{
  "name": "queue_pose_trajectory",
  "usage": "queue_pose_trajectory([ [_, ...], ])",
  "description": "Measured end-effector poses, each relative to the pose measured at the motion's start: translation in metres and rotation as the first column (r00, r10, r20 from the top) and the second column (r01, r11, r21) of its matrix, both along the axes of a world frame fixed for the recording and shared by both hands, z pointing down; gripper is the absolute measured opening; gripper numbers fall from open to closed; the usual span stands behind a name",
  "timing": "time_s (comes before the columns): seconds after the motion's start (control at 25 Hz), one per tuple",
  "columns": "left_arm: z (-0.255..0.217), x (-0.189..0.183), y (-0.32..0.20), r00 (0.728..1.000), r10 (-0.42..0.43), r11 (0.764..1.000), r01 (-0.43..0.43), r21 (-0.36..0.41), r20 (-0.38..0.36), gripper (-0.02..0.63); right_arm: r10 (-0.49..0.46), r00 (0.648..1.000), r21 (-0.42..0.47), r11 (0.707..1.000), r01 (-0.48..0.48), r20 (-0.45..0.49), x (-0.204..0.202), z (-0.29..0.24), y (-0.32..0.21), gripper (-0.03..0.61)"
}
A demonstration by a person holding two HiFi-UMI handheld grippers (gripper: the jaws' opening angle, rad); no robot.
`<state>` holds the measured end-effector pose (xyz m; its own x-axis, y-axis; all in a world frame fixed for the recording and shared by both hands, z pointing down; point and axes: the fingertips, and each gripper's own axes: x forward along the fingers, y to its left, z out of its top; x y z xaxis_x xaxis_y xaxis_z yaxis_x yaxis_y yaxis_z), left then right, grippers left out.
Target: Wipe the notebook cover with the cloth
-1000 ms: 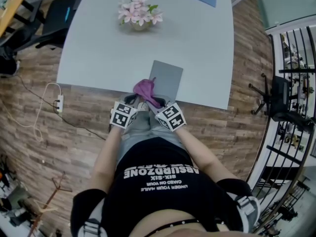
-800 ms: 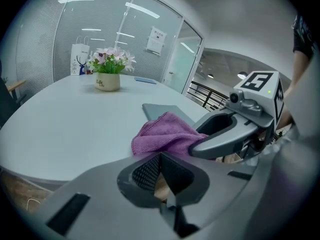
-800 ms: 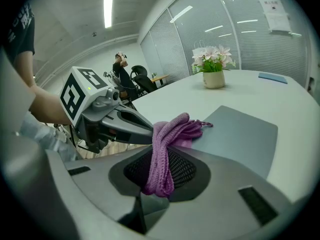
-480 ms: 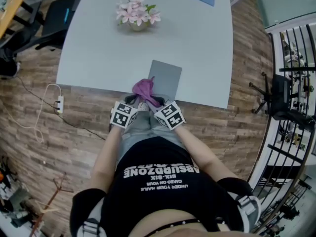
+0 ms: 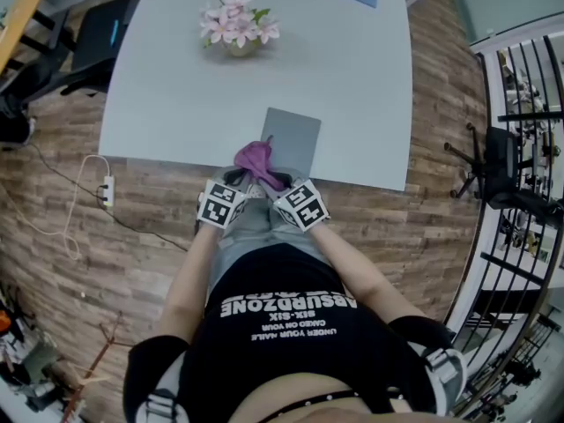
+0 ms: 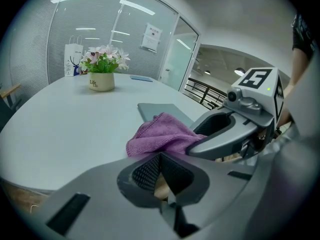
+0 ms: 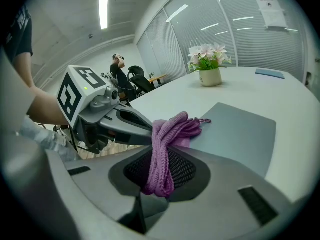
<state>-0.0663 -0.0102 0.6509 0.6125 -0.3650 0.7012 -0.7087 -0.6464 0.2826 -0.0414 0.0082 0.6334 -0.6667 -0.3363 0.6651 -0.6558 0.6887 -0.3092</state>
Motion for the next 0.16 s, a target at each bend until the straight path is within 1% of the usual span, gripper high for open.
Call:
queue_pose_trajectory([
  [0.16,-0.0006,0.004,-0.0023,1.0,0.009,1.0,-0.009,0.003,0.003,0.017,0.009,1.0,-0.002,1.0,-0.009,0.004,0.0026,-0.0009,-0.002,0.086],
])
